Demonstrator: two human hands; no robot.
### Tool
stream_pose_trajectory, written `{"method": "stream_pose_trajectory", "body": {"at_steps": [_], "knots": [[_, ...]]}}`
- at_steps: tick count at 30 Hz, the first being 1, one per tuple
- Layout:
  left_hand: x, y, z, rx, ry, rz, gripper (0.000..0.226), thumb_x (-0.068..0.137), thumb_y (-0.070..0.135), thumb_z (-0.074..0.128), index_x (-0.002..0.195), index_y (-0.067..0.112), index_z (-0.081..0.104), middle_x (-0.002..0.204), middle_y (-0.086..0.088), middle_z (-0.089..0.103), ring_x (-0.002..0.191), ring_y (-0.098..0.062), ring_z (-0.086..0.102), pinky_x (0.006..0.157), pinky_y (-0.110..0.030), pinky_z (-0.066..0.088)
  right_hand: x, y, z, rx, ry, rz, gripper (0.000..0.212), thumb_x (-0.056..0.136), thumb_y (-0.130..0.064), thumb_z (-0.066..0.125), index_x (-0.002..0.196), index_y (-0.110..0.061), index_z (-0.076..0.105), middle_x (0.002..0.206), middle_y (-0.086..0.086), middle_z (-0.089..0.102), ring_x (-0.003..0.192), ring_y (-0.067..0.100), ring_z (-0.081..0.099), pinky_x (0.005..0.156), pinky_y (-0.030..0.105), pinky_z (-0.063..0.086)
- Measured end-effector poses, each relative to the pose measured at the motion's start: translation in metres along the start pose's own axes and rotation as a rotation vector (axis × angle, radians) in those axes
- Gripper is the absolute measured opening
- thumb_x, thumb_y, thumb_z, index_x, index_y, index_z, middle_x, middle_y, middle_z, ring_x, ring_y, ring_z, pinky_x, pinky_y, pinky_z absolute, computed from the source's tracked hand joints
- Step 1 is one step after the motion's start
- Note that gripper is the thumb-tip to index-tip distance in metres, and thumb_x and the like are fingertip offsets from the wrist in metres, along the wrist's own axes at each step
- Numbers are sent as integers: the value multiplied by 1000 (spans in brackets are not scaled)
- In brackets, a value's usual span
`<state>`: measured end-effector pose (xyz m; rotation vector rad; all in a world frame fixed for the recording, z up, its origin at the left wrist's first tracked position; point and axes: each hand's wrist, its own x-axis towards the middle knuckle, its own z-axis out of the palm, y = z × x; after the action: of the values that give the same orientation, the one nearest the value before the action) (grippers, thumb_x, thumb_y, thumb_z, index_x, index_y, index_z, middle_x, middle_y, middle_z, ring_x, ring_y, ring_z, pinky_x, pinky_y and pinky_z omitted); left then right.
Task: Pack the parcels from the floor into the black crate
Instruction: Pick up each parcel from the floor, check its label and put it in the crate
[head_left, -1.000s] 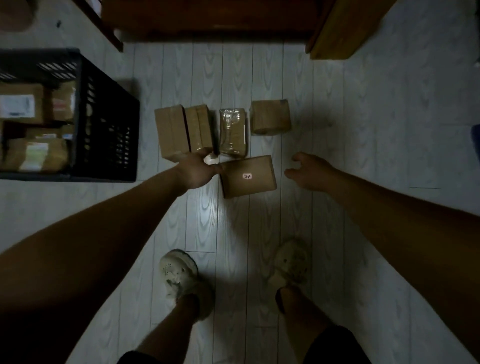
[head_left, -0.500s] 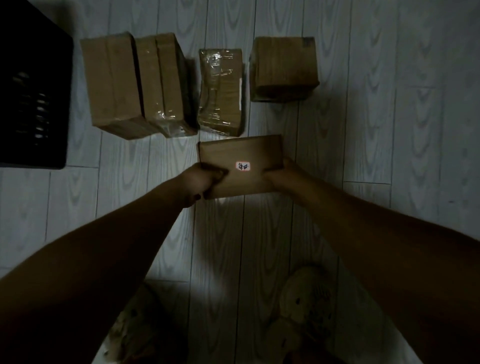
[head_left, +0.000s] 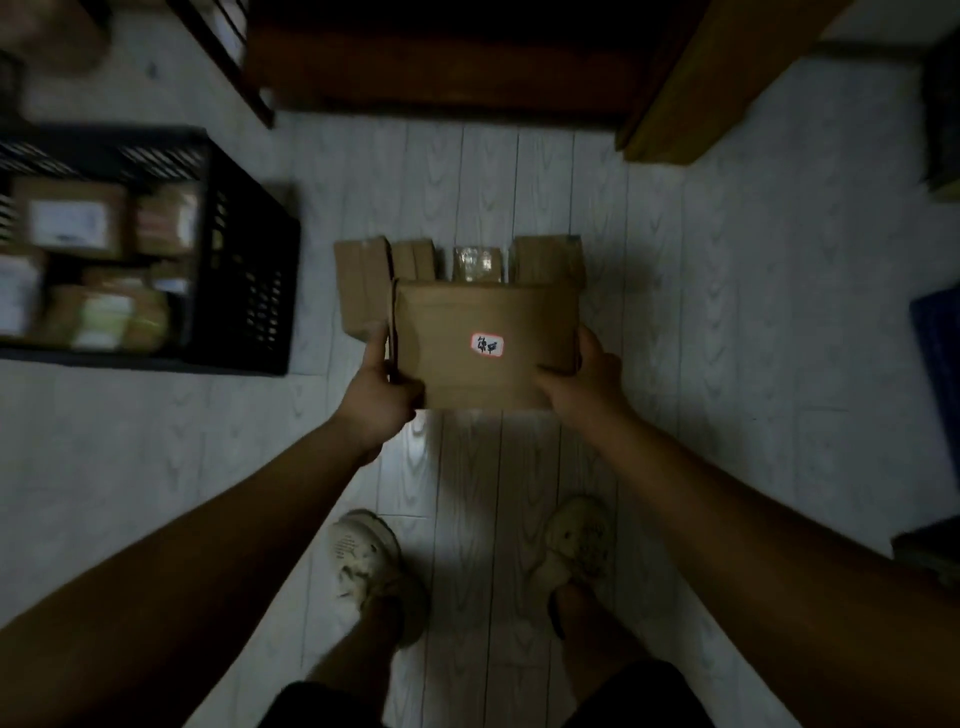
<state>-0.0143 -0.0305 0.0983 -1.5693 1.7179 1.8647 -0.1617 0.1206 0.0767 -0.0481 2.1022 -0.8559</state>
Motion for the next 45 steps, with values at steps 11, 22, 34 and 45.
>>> {"method": "stream_pose_trajectory", "body": {"at_steps": [11, 22, 34, 45], "knots": [[-236, 174, -163, 18, 105, 409, 63, 92, -1, 50, 145, 25, 29, 120, 6, 55, 86, -3, 57, 69, -20, 50, -263, -204, -52, 140, 133, -352, 80, 90, -2, 51, 151, -34, 11, 153, 4, 28, 137, 26, 34, 103, 40, 42], [-382, 227, -254, -139, 338, 570, 59, 92, 5, 52, 143, 27, 32, 107, 3, 57, 93, -16, 62, 86, -44, 54, -370, -319, -54, 176, 65, -631, 76, 90, -11, 59, 150, -34, 19, 145, -2, 42, 130, 19, 43, 105, 39, 41], [-419, 179, -428, -133, 537, 643, 60, 91, 6, 54, 143, 28, 33, 120, 3, 50, 106, -19, 56, 85, -37, 52, -441, -409, 92, 131, -23, -778, 76, 90, -8, 59, 150, -34, 20, 147, 0, 38, 133, 20, 40, 105, 39, 39], [-398, 141, -590, 2, 583, 585, 63, 91, 7, 55, 145, 28, 30, 115, 5, 52, 88, -4, 53, 72, -19, 45, -469, -469, 253, 66, -32, -730, 76, 89, -9, 60, 149, -33, 21, 145, 2, 38, 131, 21, 41, 106, 42, 40]]}}
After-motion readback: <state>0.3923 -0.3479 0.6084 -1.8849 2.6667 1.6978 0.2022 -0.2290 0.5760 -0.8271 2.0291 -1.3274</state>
